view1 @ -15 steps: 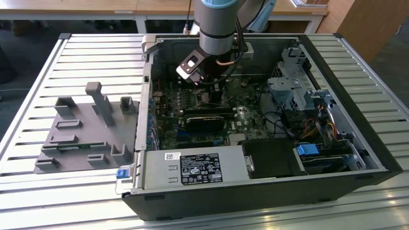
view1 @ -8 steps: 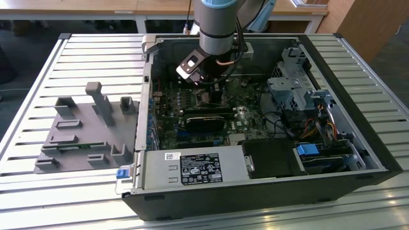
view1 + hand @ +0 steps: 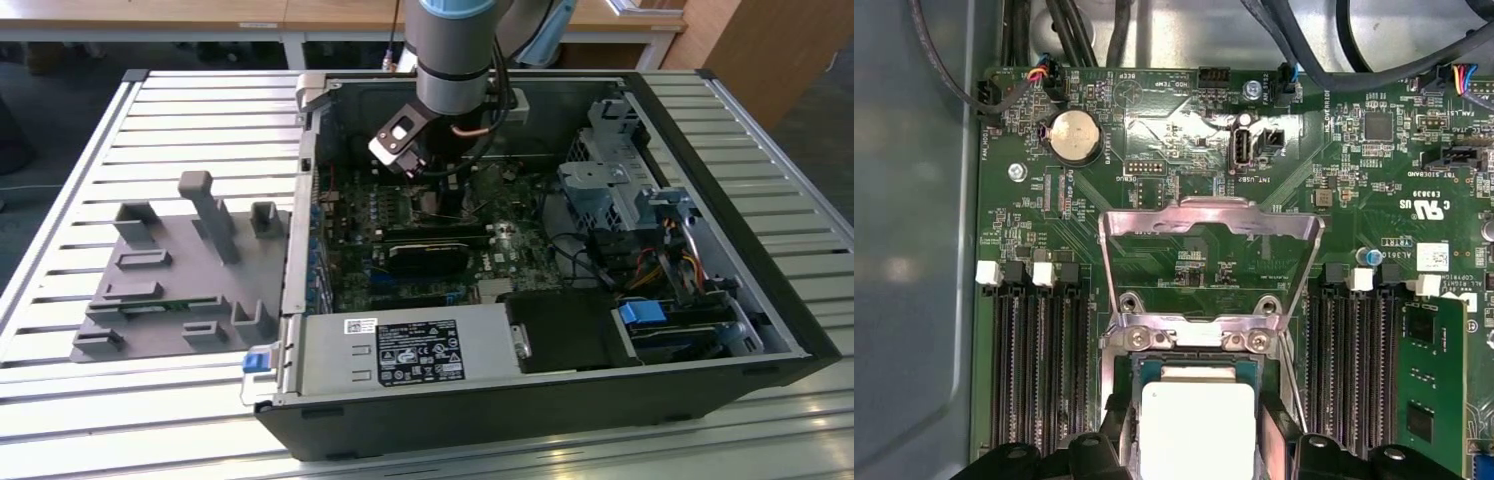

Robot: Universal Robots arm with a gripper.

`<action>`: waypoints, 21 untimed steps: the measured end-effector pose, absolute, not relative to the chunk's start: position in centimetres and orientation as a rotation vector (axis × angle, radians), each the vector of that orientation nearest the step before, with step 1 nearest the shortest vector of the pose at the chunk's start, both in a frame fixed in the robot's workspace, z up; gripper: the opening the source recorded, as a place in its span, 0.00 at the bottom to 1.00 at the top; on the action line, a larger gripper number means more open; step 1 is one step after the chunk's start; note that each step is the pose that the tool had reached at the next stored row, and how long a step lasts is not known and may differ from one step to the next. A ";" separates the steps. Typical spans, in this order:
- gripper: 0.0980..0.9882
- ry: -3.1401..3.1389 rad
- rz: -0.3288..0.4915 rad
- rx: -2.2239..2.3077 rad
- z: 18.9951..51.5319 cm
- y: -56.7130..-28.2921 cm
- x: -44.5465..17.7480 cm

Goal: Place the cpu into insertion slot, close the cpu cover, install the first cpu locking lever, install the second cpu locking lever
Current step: 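Place the cpu into insertion slot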

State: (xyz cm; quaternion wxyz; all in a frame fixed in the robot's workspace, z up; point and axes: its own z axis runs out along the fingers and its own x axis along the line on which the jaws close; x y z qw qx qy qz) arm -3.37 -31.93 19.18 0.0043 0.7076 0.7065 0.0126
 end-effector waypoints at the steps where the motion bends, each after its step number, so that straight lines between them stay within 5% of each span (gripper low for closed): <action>1: 0.58 2.213 0.039 2.217 19.2 -31.9 -3.4; 17: 0.56 2.214 0.040 2.217 21.2 -31.9 -3.4; 21: 0.35 2.213 0.040 2.217 21.6 -31.9 -3.4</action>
